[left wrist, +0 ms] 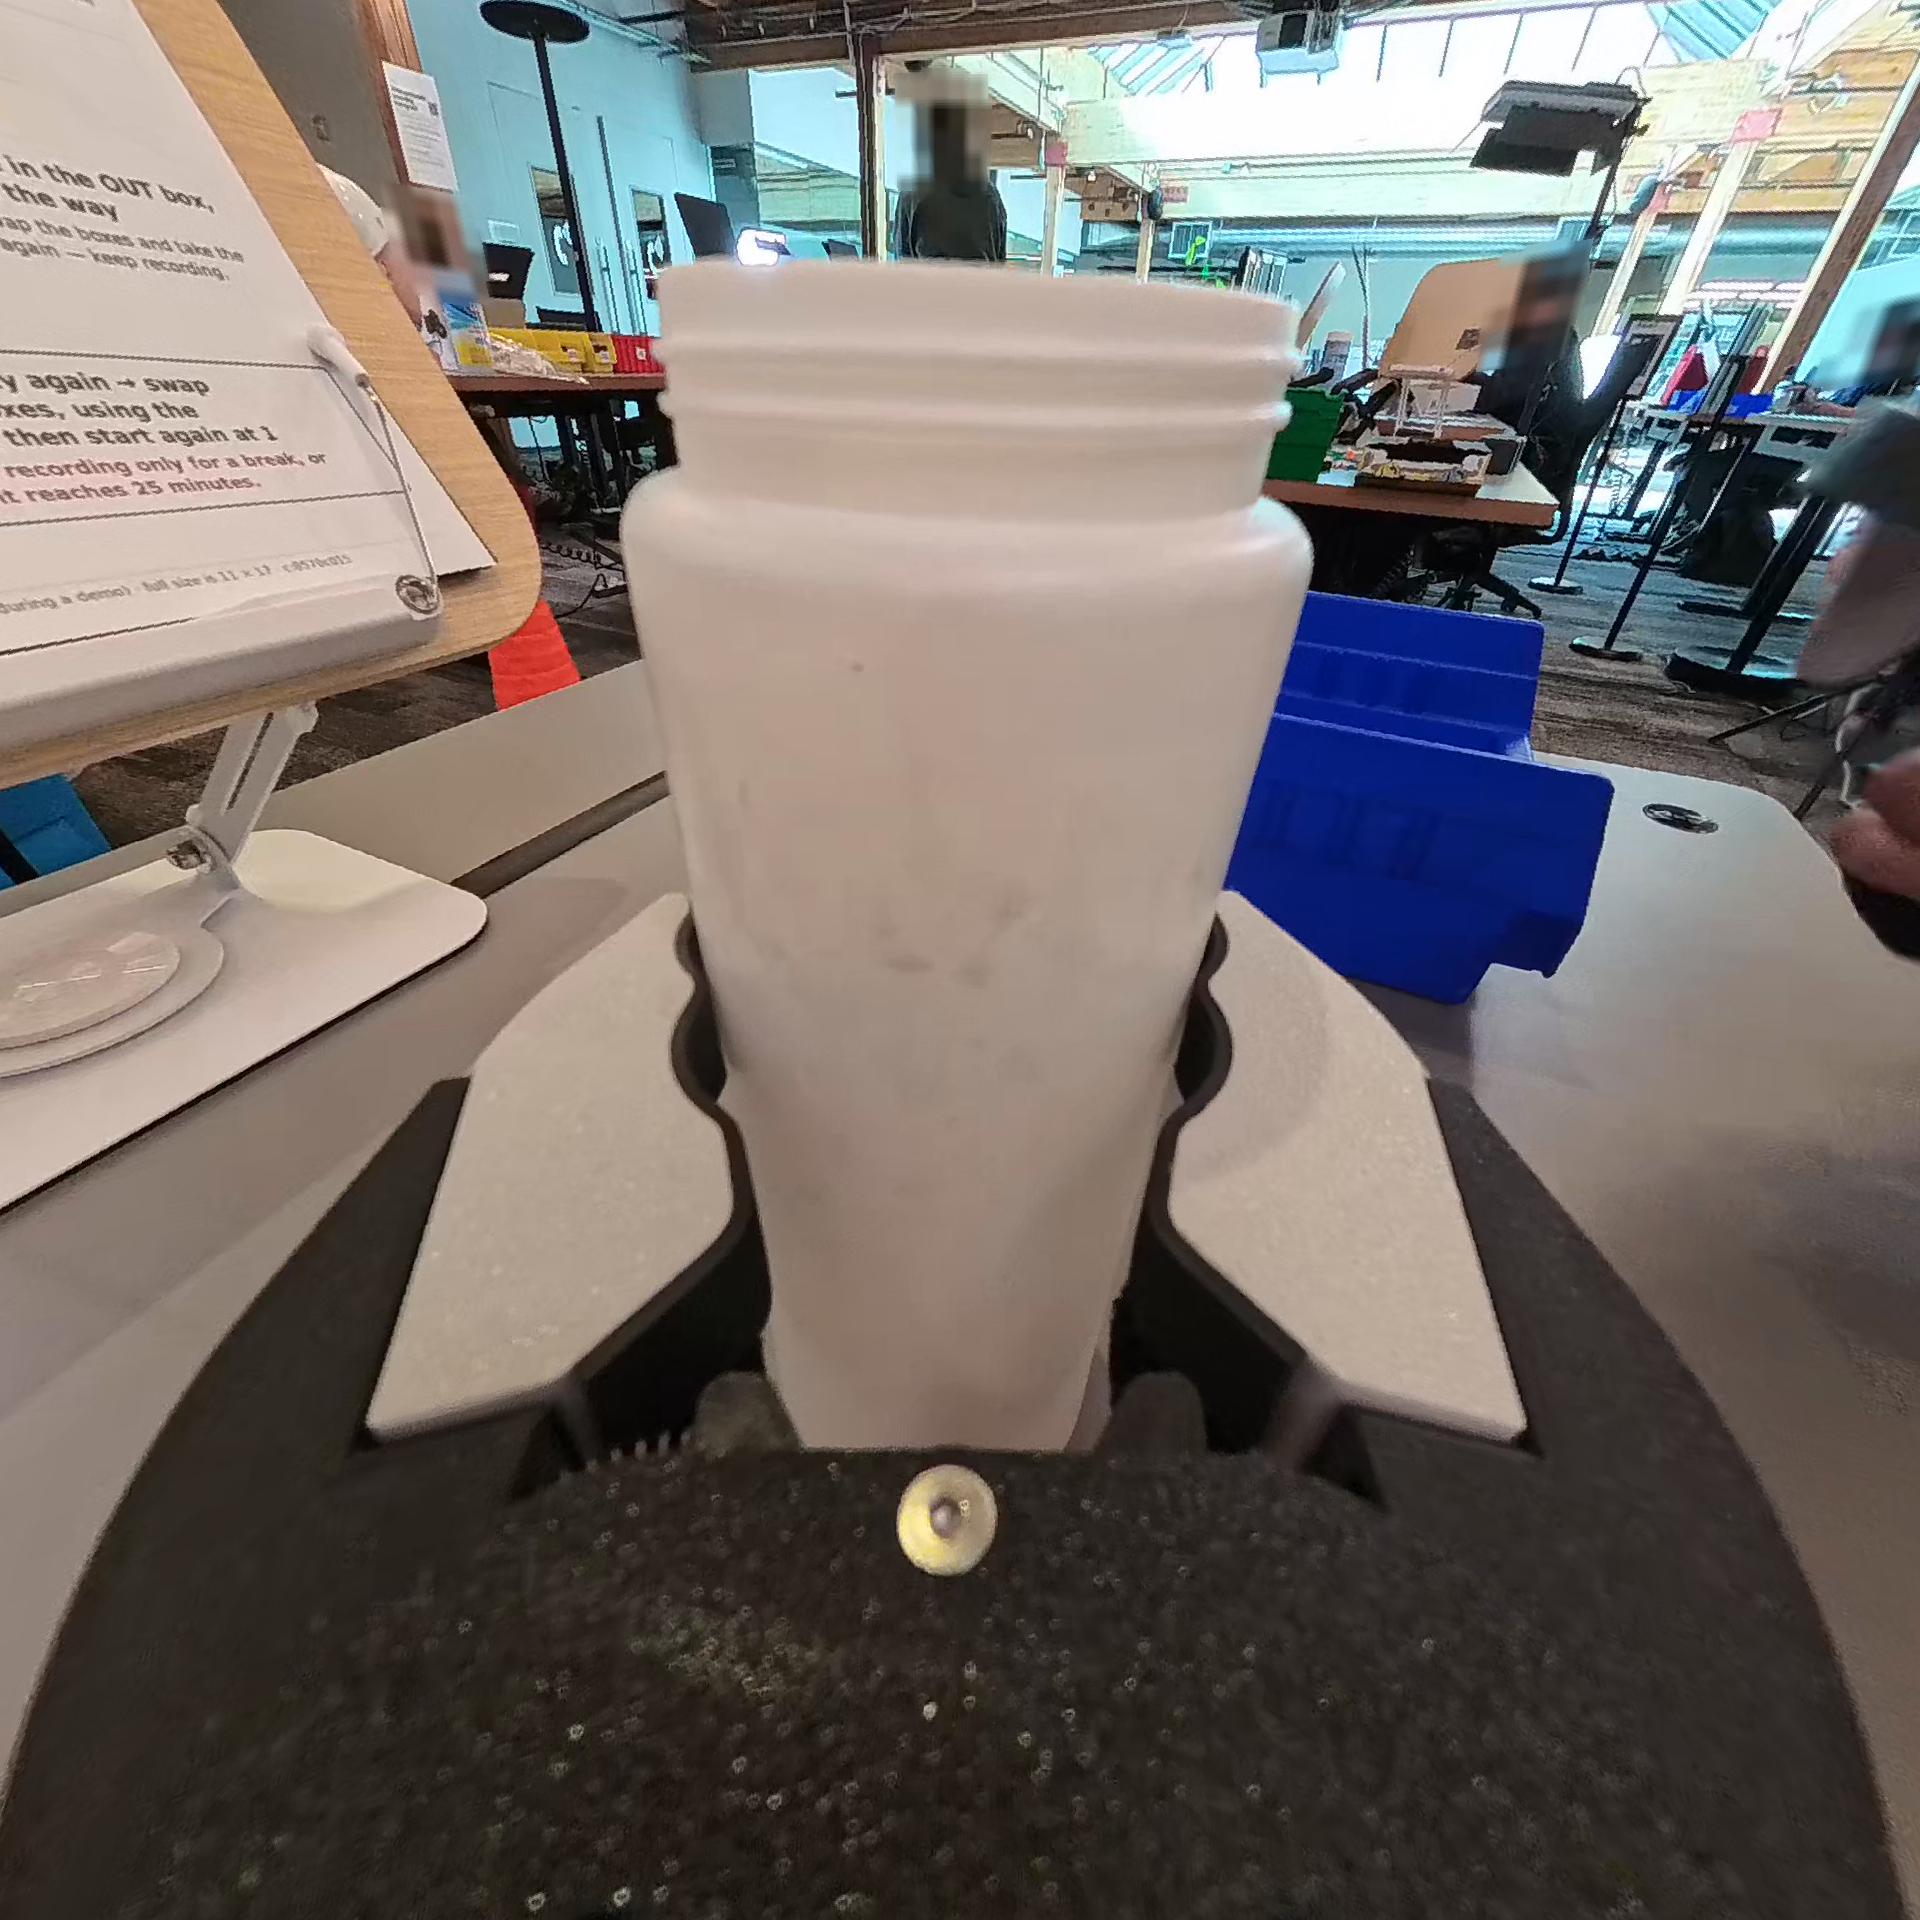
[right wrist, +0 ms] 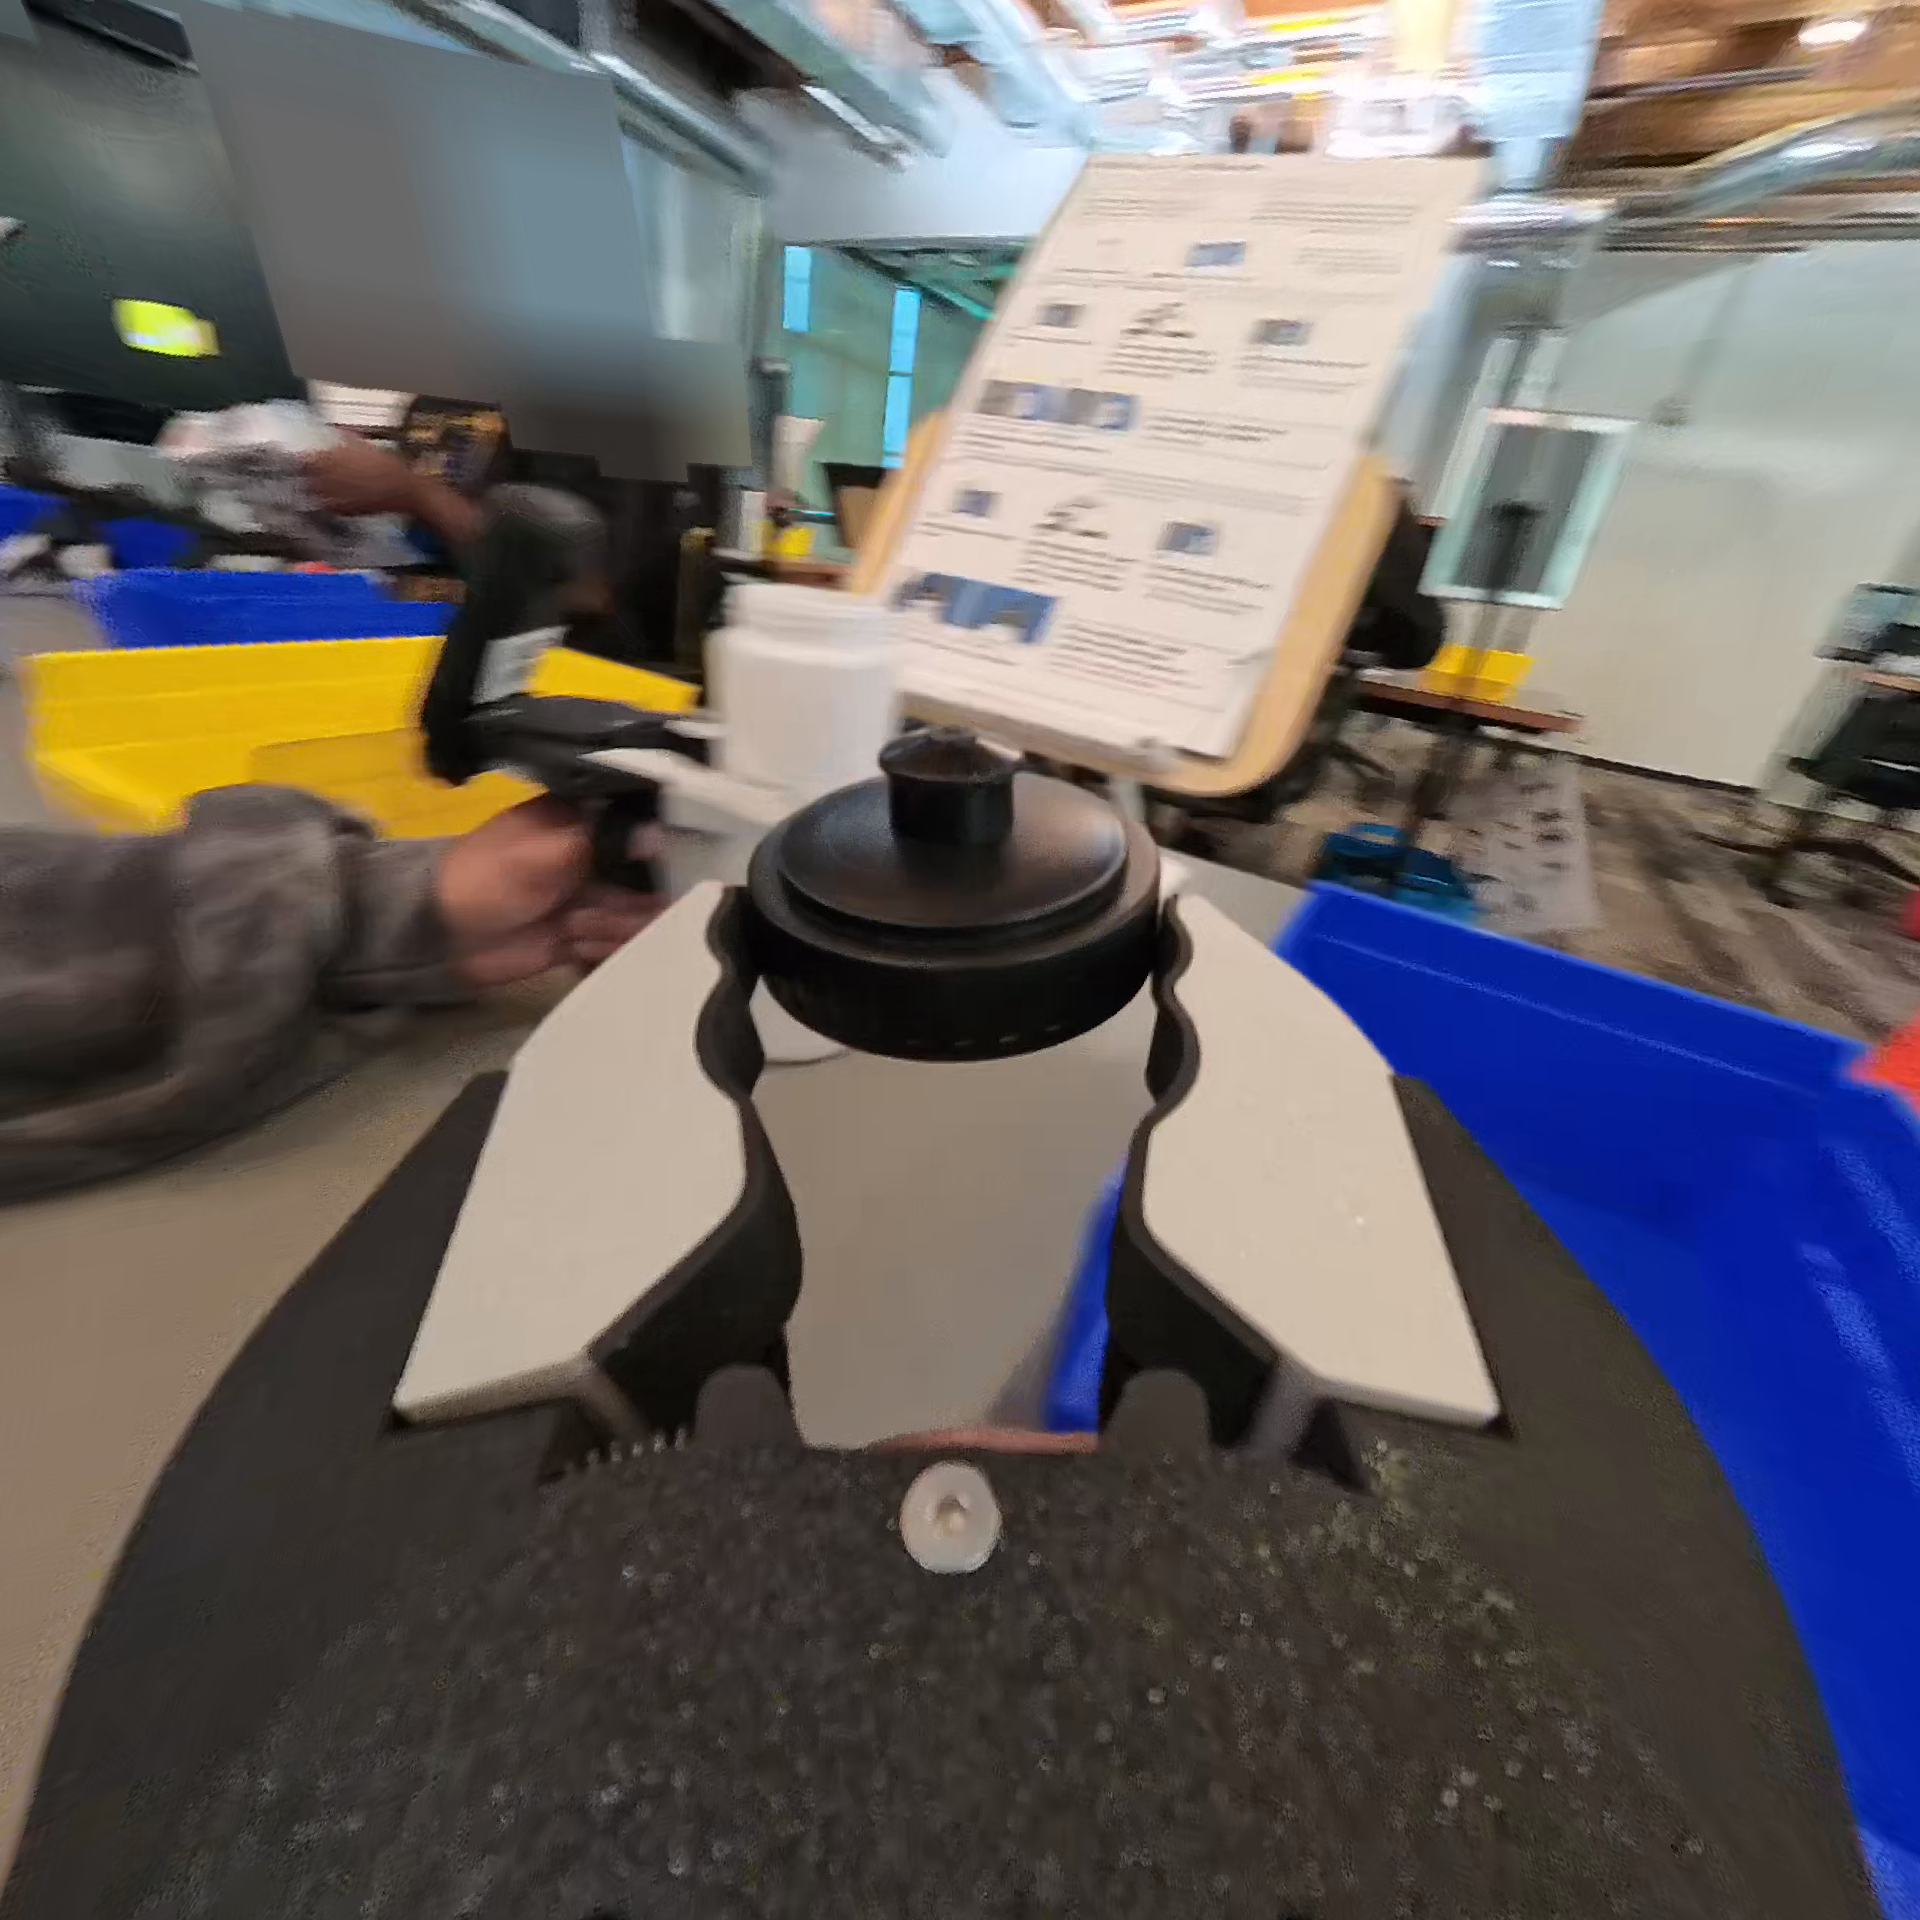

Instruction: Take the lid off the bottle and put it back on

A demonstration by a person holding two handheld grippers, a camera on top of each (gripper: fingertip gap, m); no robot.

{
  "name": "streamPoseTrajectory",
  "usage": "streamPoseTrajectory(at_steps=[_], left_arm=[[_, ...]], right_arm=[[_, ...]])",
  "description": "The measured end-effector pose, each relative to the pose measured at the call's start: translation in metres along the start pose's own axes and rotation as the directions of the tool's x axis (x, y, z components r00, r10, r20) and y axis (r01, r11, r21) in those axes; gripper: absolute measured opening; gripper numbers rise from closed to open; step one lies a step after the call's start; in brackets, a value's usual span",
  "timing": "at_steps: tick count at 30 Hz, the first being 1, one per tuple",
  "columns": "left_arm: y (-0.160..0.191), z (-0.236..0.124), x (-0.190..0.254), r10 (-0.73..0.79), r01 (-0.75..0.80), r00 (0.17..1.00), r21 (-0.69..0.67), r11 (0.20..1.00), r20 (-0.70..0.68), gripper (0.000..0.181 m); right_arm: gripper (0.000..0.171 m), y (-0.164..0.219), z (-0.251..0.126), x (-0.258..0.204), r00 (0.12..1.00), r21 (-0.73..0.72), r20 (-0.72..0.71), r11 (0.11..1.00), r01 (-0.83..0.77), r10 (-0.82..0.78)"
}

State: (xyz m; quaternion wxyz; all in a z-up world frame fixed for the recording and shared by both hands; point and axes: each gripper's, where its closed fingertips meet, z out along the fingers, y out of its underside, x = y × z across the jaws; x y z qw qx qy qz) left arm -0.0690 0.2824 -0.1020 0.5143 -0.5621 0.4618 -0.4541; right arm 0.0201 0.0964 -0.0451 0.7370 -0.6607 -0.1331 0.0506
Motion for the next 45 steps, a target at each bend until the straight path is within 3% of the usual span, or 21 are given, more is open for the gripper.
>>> streamPoseTrajectory(at_steps=[2, 5, 7, 10, 15, 18, 21, 26, 34, 37, 38, 41, 45], left_arm=[[0.0, 0.001, 0.0, -0.001, 0.001, 1.0, -0.001, 1.0, 0.0, 0.087], [0.0, 0.0, 0.0, -0.002, 0.002, 1.0, -0.002, 1.0, 0.001, 0.087], [0.0, 0.001, 0.0, -0.003, 0.003, 1.0, -0.002, 1.0, 0.001, 0.087], [0.001, 0.001, 0.0, -0.005, 0.005, 1.0, -0.003, 1.0, -0.001, 0.087], [0.001, 0.001, 0.0, -0.009, 0.009, 1.0, -0.006, 1.0, -0.005, 0.087], [0.002, 0.0, 0.0, -0.011, 0.011, 1.0, -0.009, 1.0, -0.006, 0.087], [0.002, 0.001, 0.0, -0.011, 0.011, 1.0, -0.011, 1.0, -0.006, 0.087], [0.003, 0.001, 0.0, -0.011, 0.011, 1.0, -0.012, 1.0, -0.007, 0.087], [0.004, 0.002, 0.0, -0.011, 0.011, 1.0, -0.016, 1.0, -0.007, 0.087], [0.004, 0.003, 0.0, -0.013, 0.013, 1.0, -0.017, 1.0, -0.008, 0.087], [0.004, 0.003, 0.001, -0.013, 0.013, 1.0, -0.018, 1.0, -0.008, 0.087], [0.005, 0.004, 0.001, -0.014, 0.014, 1.0, -0.02, 1.0, -0.011, 0.087], [0.005, 0.004, 0.001, -0.015, 0.015, 1.0, -0.023, 1.0, -0.012, 0.087]], right_arm=[[0.073, 0.001, 0.002, 0.044, 0.994, -0.054, -0.113, 0.998, -0.012, 0.006], [0.073, 0.032, 0.01, 0.1, 0.985, -0.299, -0.171, 0.954, -0.033, -0.02], [0.073, 0.065, 0.018, 0.127, 0.989, -0.509, -0.137, 0.861, -0.028, -0.049], [0.073, 0.1, 0.049, 0.157, 0.994, -0.639, -0.089, 0.769, -0.008, -0.064], [0.072, 0.149, 0.125, 0.188, 0.994, -0.704, -0.114, 0.705, -0.081, 0.001], [0.072, 0.178, 0.152, 0.198, 0.987, -0.725, -0.14, 0.671, -0.155, 0.077], [0.072, 0.182, 0.166, 0.198, 0.985, -0.649, -0.118, 0.74, -0.174, 0.128], [0.072, 0.185, 0.15, 0.202, 0.967, -0.668, -0.172, 0.699, -0.254, 0.187], [0.072, 0.187, 0.123, 0.196, 0.969, -0.742, -0.18, 0.623, -0.248, 0.172], [0.071, 0.212, 0.105, 0.189, 0.971, -0.846, -0.178, 0.479, -0.235, 0.16], [0.072, 0.209, 0.11, 0.193, 0.983, -0.831, -0.159, 0.525, -0.186, 0.097], [0.072, 0.213, 0.114, 0.192, 0.978, -0.844, -0.178, 0.493, -0.211, 0.112], [0.072, 0.216, 0.129, 0.191, 0.981, -0.835, -0.164, 0.515, -0.192, 0.099]])
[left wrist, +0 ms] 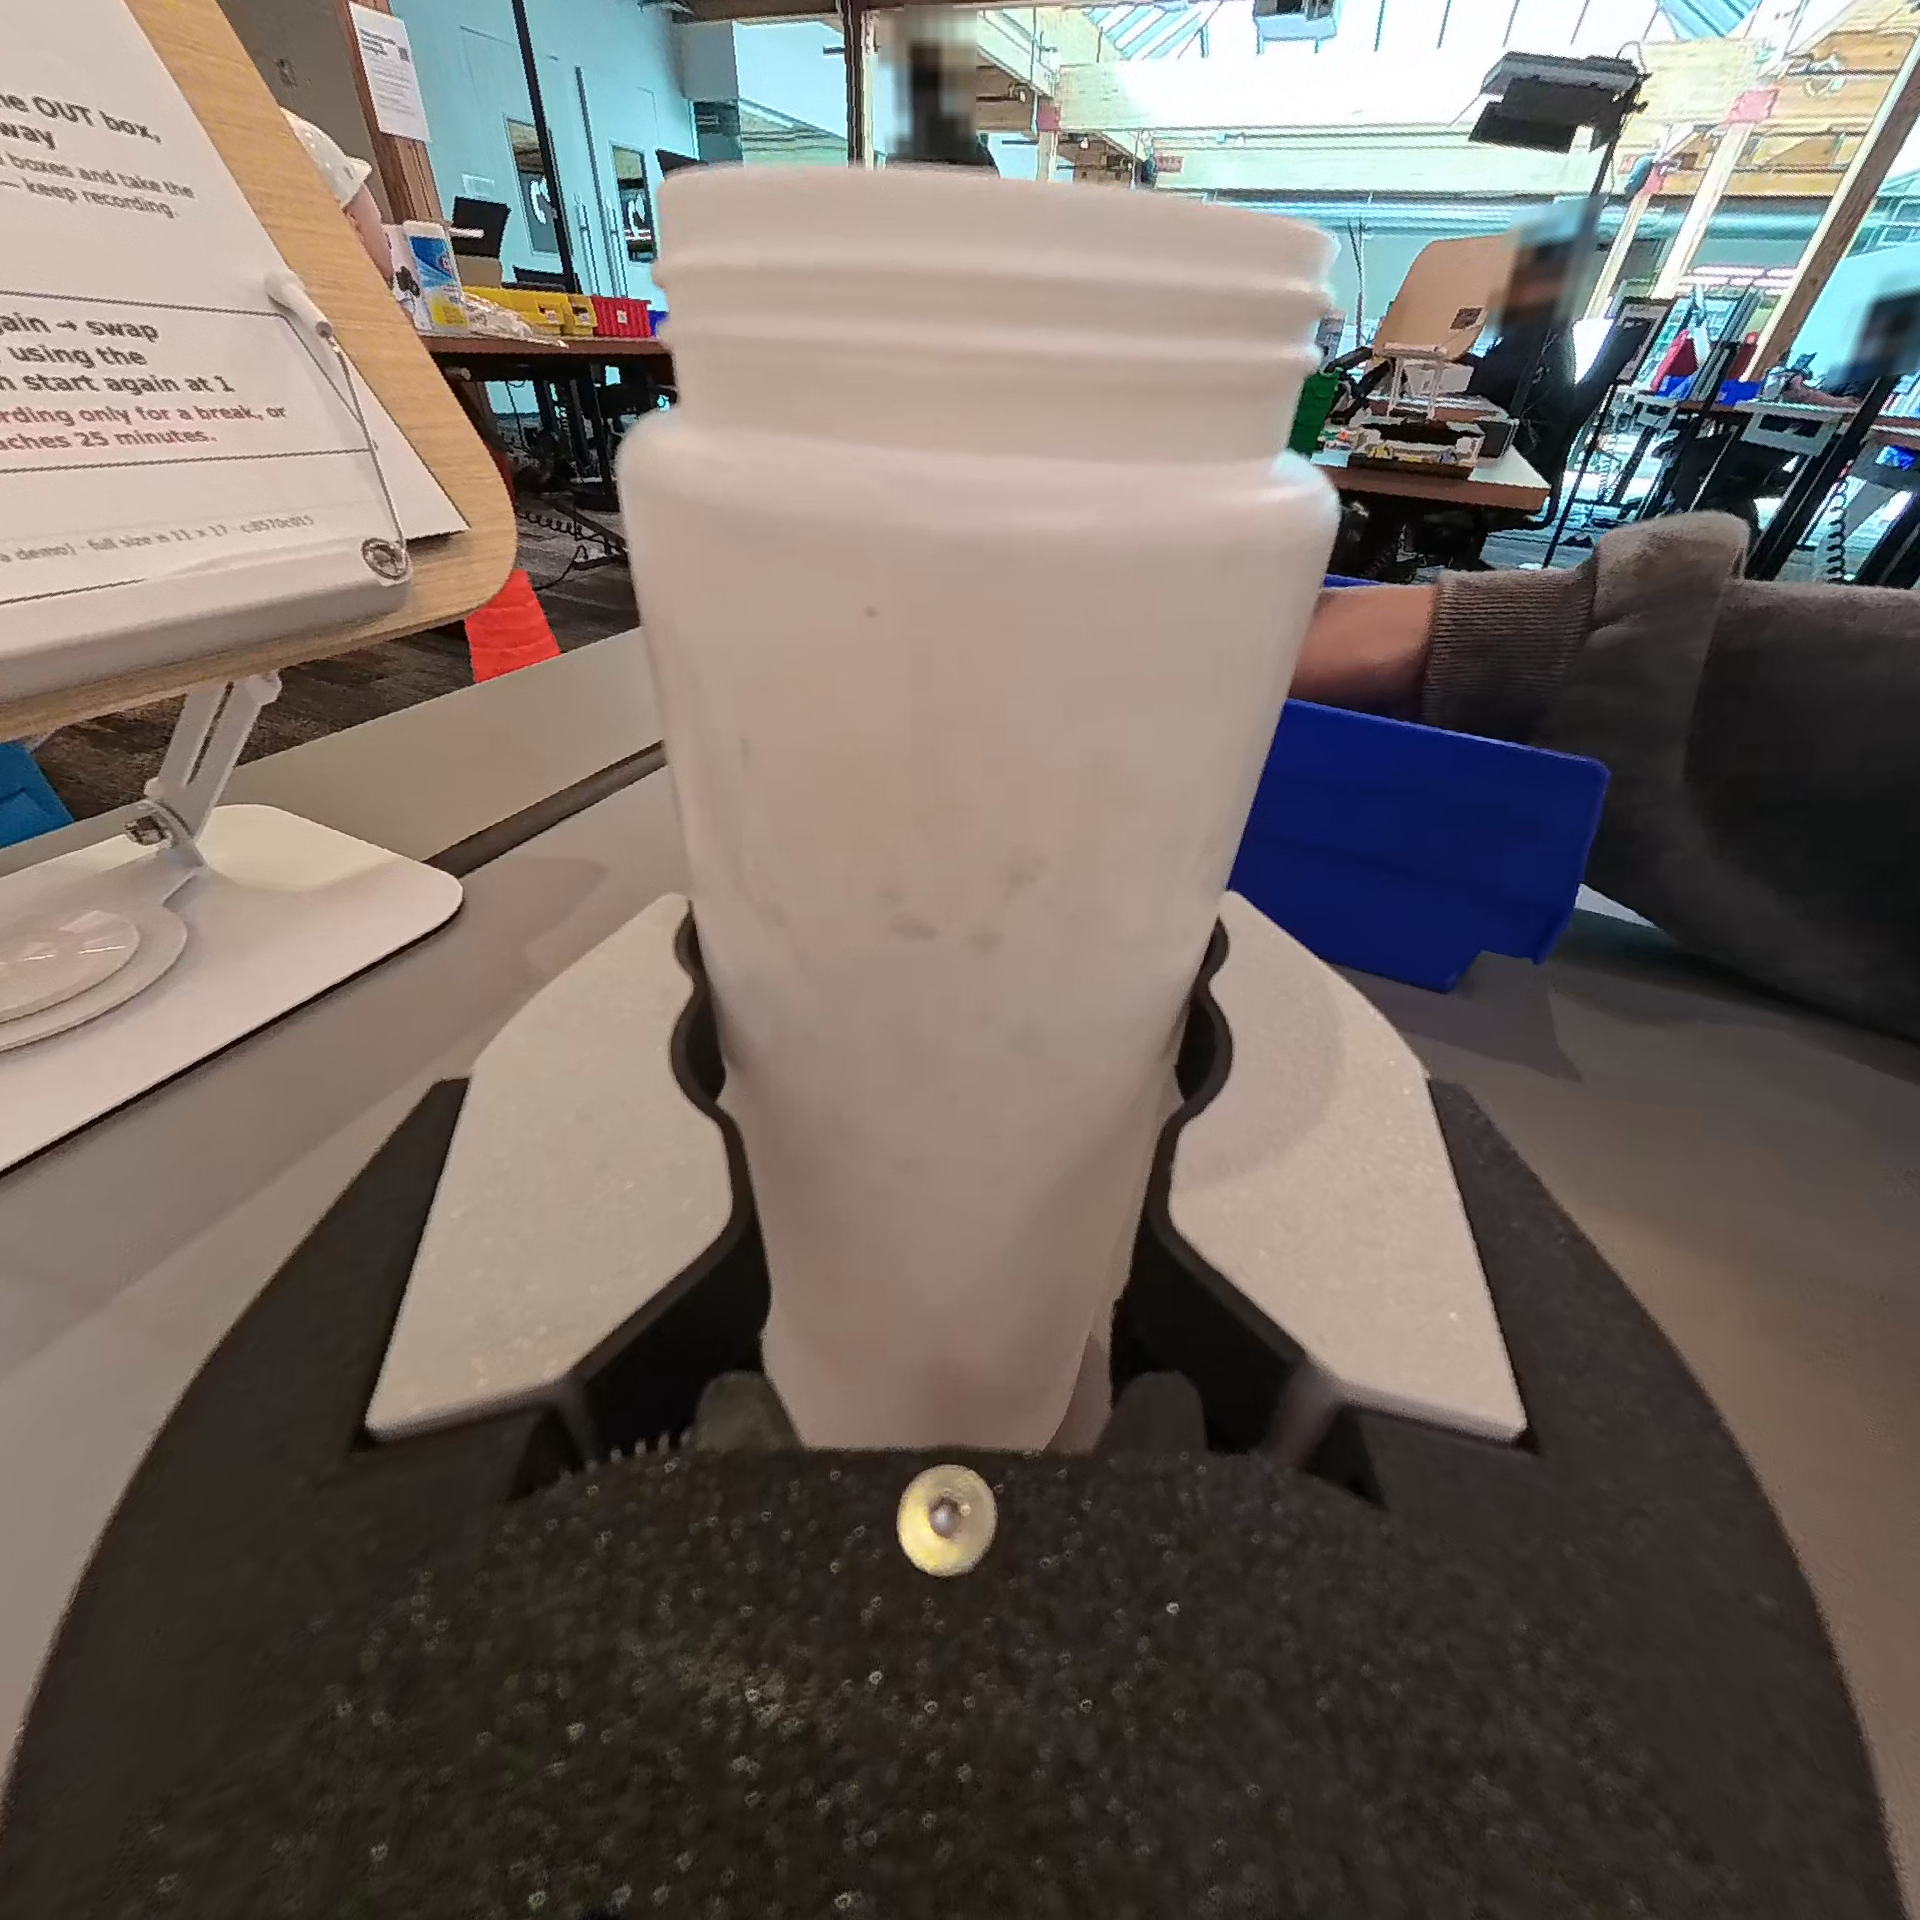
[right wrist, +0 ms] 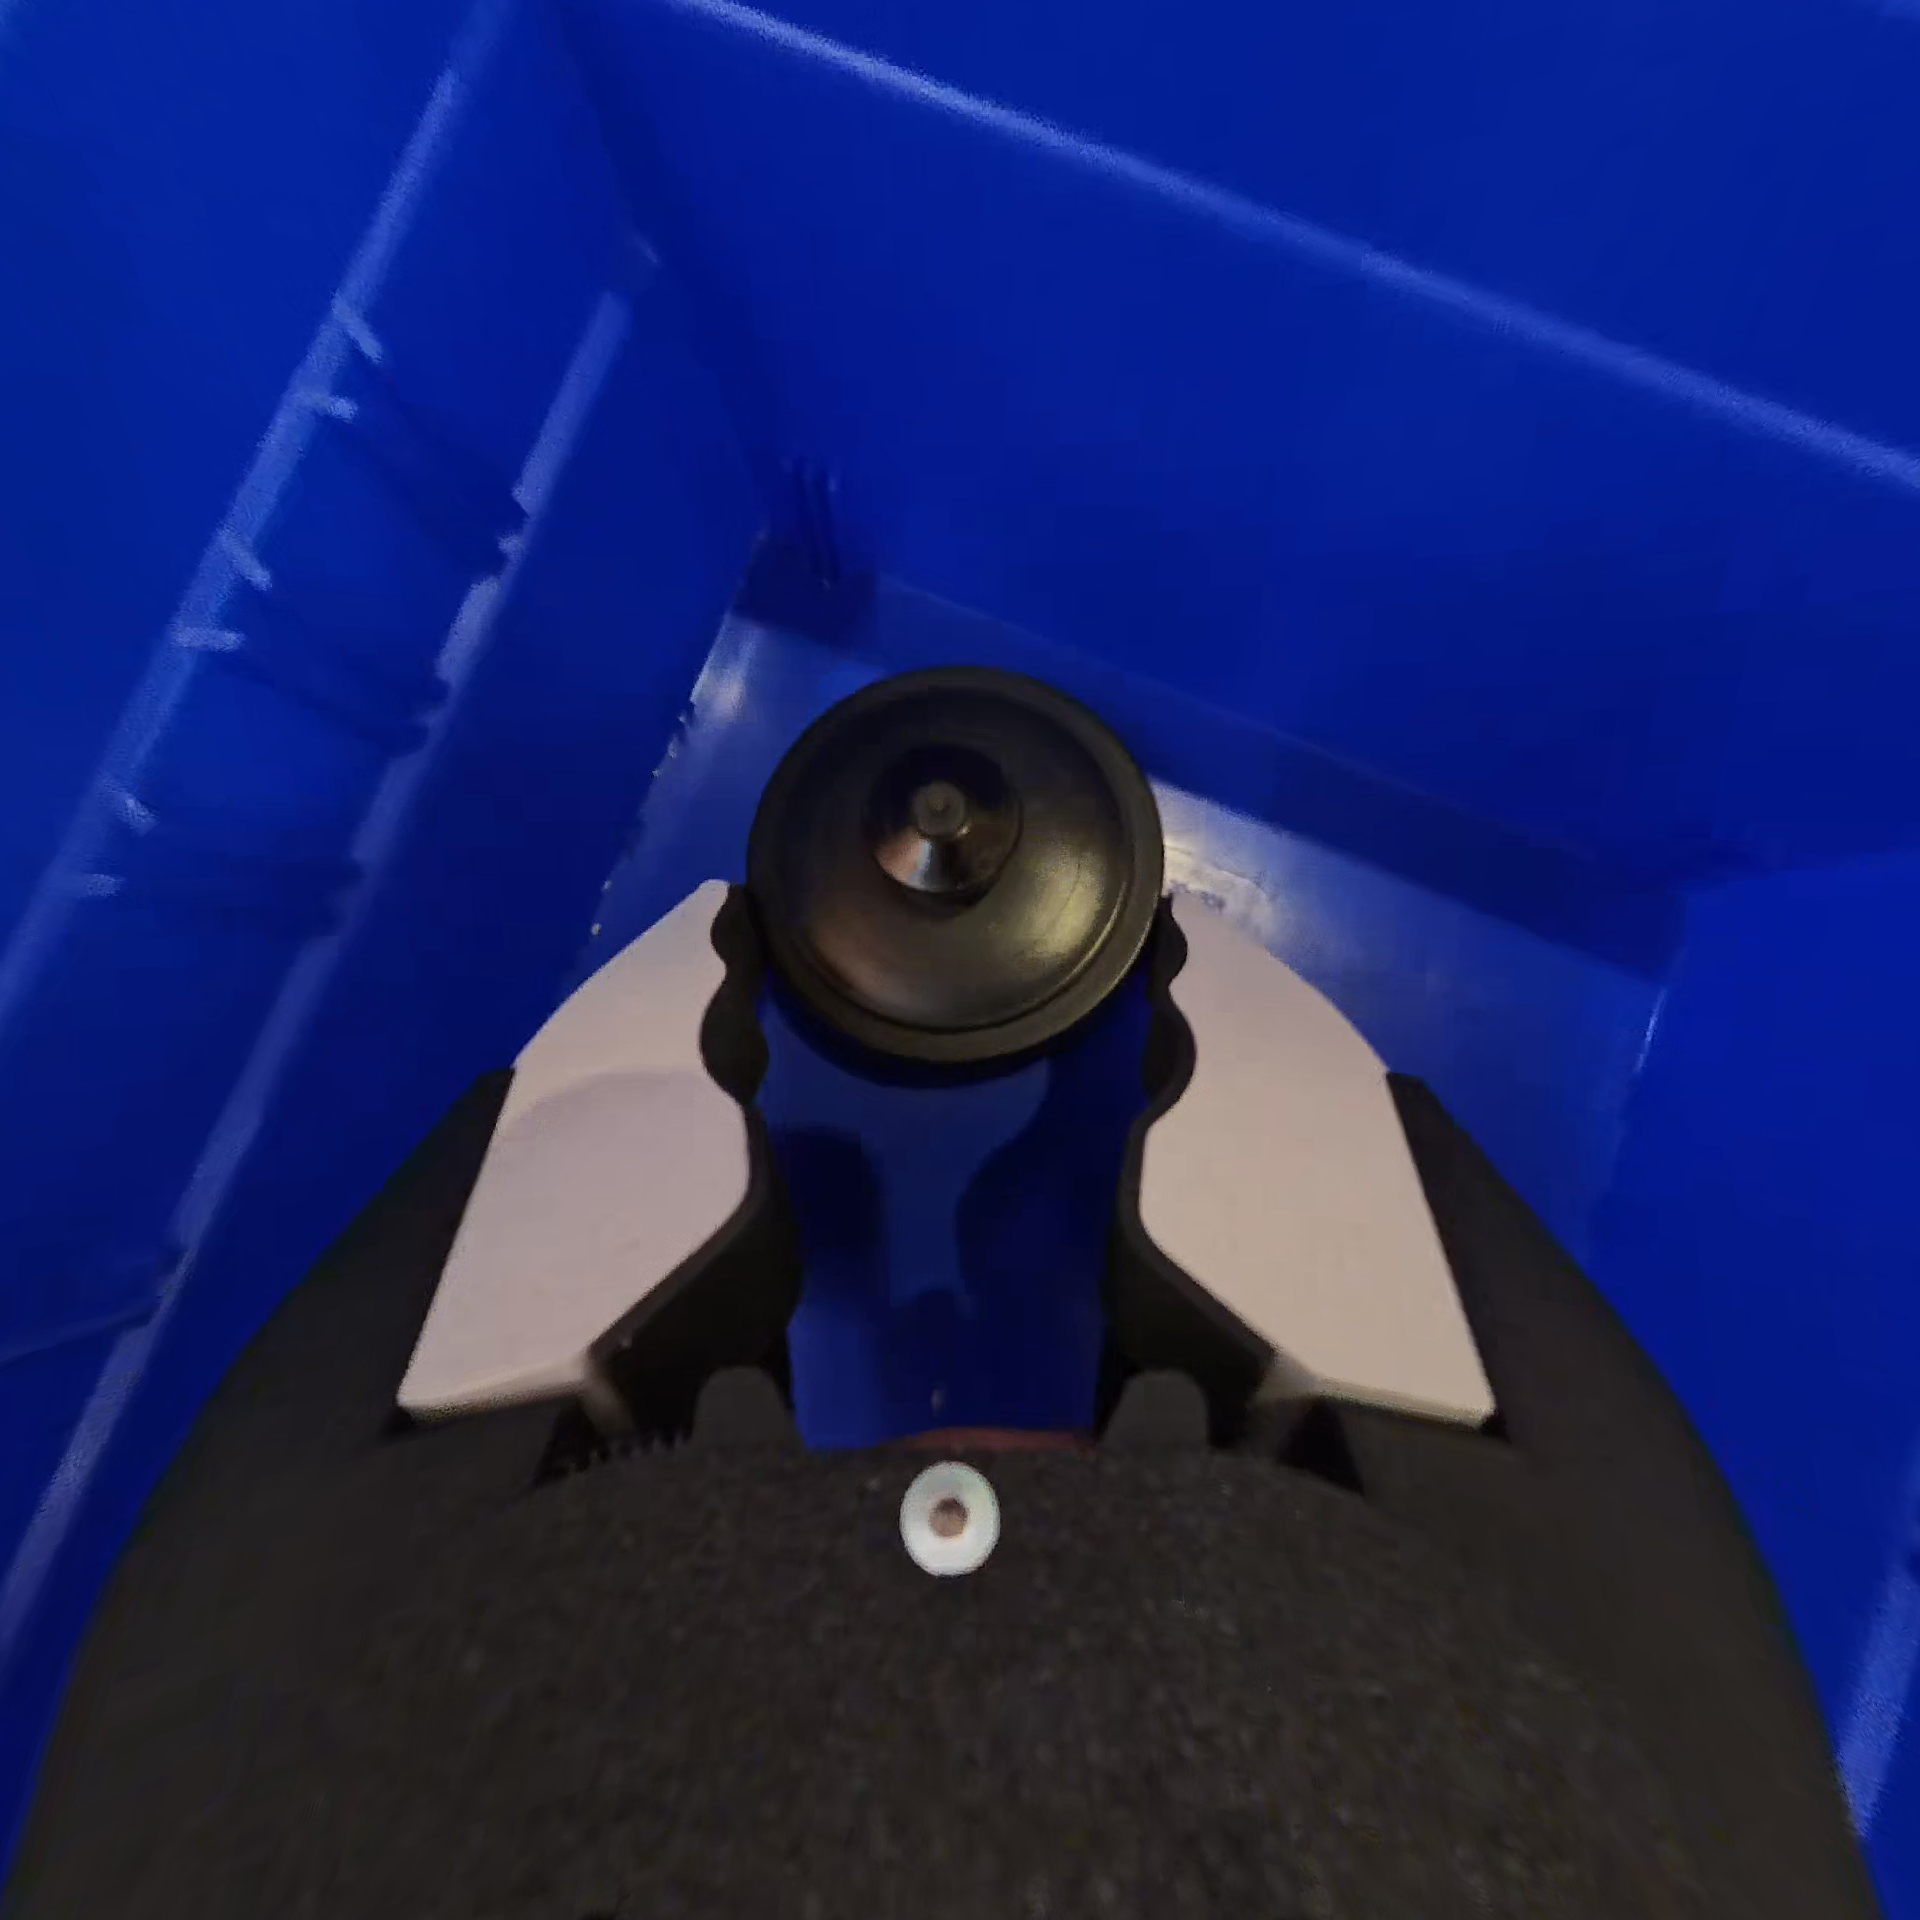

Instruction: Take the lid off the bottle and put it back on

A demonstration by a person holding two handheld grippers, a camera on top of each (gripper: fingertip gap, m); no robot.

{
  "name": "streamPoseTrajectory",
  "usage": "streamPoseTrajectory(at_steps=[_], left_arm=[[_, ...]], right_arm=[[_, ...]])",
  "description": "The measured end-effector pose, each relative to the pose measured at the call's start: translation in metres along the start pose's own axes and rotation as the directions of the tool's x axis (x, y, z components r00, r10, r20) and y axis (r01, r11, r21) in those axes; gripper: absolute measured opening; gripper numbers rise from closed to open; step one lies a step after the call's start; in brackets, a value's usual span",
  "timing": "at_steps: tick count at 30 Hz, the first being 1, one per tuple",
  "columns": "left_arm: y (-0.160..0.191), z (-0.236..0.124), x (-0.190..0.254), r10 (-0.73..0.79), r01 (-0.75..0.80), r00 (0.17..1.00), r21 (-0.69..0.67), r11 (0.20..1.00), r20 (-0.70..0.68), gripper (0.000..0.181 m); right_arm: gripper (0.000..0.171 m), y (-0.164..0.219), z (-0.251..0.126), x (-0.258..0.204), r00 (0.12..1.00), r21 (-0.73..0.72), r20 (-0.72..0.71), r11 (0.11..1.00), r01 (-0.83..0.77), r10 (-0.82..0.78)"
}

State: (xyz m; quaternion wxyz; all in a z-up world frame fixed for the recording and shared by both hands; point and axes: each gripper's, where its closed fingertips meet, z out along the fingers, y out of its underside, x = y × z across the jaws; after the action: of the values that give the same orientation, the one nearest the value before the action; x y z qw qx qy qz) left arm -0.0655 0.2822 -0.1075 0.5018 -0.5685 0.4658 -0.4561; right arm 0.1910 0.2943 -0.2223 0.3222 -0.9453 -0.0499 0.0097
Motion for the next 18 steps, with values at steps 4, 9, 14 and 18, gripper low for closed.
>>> streamPoseTrajectory(at_steps=[4, 9, 14, 18], left_arm=[[0.001, 0.0, 0.0, -0.001, 0.001, 1.0, -0.003, 1.0, -0.001, 0.087], [0.002, -0.002, -0.001, 0.004, -0.004, 1.0, -0.007, 1.0, 0.011, 0.087], [-0.011, -0.016, 0.002, 0.045, -0.05, 0.994, 0.046, 0.998, 0.103, 0.1], [-0.031, -0.042, 0.022, -0.036, 0.026, 0.987, 0.061, 0.998, 0.158, 0.1]], right_arm=[[0.082, 0.001, -0.003, 0.002, 1.0, -0.005, -0.011, 1.0, -0.022, 0.022], [0.08, -0.014, -0.084, -0.017, 0.998, 0.229, -0.001, 0.972, -0.061, 0.063], [0.072, 0.02, -0.201, -0.092, 0.995, 0.571, 0.084, 0.815, -0.095, 0.057], [0.074, 0.095, -0.238, -0.149, 0.975, 0.68, 0.155, 0.7, -0.22, 0.157]])
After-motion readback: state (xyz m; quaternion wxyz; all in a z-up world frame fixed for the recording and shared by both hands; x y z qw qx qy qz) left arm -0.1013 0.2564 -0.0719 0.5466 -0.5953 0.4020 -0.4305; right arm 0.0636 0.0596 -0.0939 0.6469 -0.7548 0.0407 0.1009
